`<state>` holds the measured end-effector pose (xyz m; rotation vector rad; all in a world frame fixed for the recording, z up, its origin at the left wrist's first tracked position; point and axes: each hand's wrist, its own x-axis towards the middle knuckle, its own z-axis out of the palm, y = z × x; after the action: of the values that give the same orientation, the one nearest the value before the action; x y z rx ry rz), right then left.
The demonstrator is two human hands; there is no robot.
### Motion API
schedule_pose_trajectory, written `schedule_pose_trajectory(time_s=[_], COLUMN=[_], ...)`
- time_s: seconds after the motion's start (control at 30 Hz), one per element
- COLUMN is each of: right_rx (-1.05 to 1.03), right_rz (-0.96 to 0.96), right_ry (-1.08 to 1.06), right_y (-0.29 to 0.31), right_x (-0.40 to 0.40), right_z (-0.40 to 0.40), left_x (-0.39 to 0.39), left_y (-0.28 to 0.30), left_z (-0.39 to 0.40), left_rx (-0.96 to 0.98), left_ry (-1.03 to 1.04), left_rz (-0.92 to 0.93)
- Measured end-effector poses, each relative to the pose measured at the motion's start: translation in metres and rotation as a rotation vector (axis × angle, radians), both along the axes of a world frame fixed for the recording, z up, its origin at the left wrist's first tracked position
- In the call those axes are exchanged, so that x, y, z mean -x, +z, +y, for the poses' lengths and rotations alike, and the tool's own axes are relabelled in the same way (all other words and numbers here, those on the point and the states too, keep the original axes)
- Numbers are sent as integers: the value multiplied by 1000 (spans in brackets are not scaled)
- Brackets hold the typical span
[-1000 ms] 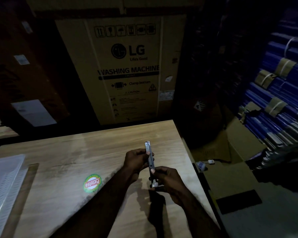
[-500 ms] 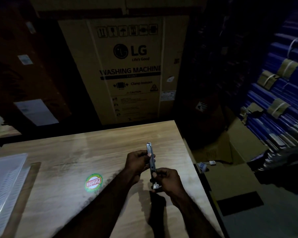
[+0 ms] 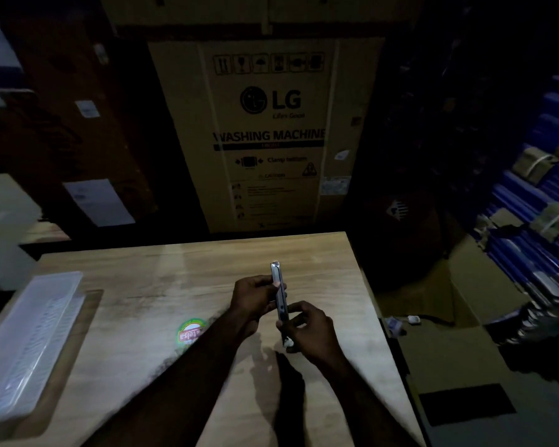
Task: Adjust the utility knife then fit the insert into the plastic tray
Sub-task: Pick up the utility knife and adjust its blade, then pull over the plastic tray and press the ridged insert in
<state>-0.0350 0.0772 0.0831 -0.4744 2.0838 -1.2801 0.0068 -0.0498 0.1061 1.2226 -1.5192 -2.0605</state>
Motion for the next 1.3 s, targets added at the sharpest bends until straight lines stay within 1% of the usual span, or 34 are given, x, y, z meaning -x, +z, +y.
schedule_pose_trajectory(time_s=[0.13, 0.3, 0.5, 0.7, 0.73, 0.87, 0.93, 1.0, 1.07, 1.13, 1.2, 1.3], right_rx=[-96, -191, -221, -231, -233, -221, -220, -229, -225, -212, -213, -207], right_rz=[247, 383, 410, 395, 380, 260, 159, 68, -31, -97, -125, -185], right_ry=[104, 256, 372, 476, 487, 487, 445, 381, 316, 264, 223, 187], right_y=[5, 14, 16, 18, 16, 6, 3, 2, -5, -14, -24, -38], right_x=[-8, -27, -73, -132, -144, -189, -213, -238, -258, -278, -293, -312], right_z=[-19, -52, -105, -159, -169, -208, -226, -243, -260, -278, -290, -304], left_x=[-14, -42, -99, -179, -196, -262, -298, -328, -349, -365, -375, -381], left_y=[6, 12, 18, 19, 17, 1, -11, -27, -38, -49, -58, -67], left_z=[-14, -36, -71, -126, -138, -182, -205, -224, -235, -244, -250, -256], left_rx=[13, 18, 30, 154, 225, 662, 807, 898, 908, 860, 811, 717], left_ry=[90, 230, 363, 382, 368, 282, 186, 86, -13, -125, -179, -168], left_rz=[8, 6, 3, -82, -135, -466, -607, -753, -911, -1042, -1088, -1060])
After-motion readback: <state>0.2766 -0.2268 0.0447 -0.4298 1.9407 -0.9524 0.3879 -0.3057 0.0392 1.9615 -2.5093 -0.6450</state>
